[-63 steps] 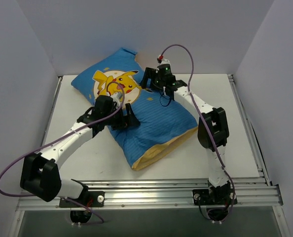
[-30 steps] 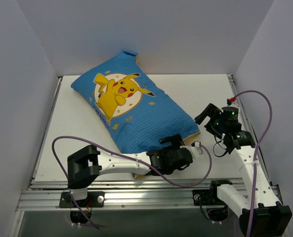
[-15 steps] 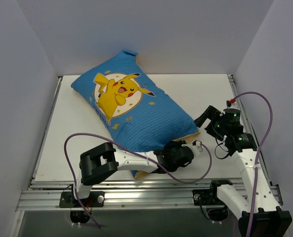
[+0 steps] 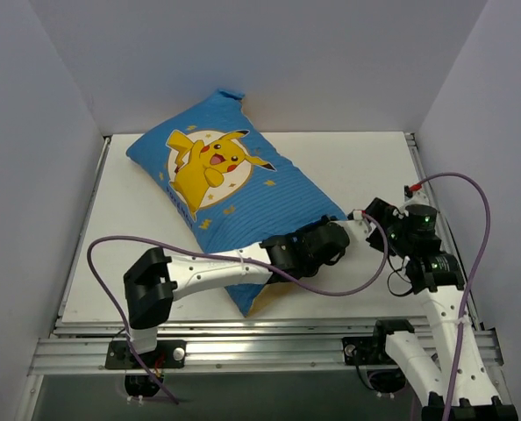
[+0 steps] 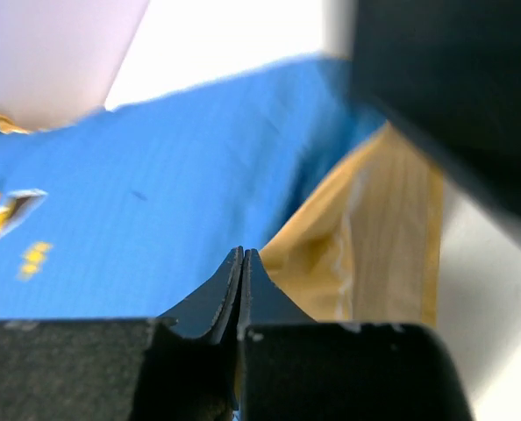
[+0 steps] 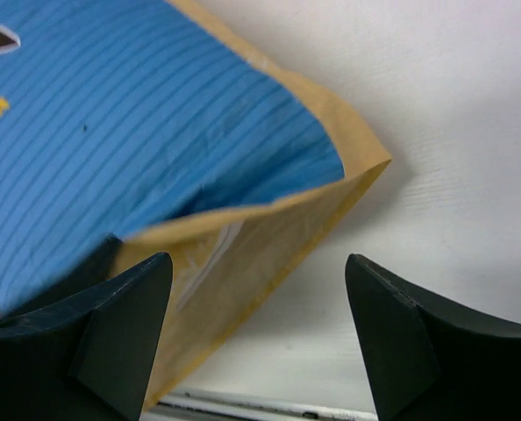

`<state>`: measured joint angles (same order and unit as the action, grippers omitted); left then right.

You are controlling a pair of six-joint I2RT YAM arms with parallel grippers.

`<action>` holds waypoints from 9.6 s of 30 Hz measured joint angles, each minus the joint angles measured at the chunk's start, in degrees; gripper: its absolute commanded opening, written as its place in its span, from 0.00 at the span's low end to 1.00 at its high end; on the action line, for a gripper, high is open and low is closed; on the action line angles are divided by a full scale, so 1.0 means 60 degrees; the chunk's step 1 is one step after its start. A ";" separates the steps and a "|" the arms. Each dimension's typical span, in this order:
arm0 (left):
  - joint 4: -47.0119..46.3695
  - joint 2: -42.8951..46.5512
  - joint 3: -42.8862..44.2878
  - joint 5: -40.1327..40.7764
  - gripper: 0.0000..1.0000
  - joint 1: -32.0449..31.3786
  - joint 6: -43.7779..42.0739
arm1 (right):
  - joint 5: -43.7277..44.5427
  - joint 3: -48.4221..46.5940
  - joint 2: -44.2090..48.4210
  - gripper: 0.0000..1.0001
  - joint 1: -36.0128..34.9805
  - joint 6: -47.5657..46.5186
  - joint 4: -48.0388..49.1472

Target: Remove the pillowcase from the pillow

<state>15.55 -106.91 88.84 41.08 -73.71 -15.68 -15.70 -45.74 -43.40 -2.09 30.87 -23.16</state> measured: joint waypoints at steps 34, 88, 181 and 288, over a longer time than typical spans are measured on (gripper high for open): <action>0.2164 0.0138 0.2197 -0.0710 0.02 0.1268 0.1698 | -0.0353 0.3931 -0.2240 0.79 -0.2732 0.3340 0.7522; 0.1989 0.1479 0.0379 -0.0750 0.34 0.4506 0.2874 | -0.0506 0.0725 -0.0838 0.00 -0.1220 0.1333 0.1399; 0.1333 0.1432 -0.1851 -0.2142 0.02 0.1847 0.6819 | -0.2014 0.3177 -0.2058 0.95 -0.3388 0.1705 0.3960; 0.1443 0.7694 -0.7978 -0.3650 0.95 0.6280 1.1540 | -0.2430 -0.5300 -0.3905 0.95 -0.2987 -0.3107 -0.1843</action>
<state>24.21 -60.75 40.97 19.18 -36.03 53.56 -30.28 -77.54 -66.83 -20.01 12.23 -34.22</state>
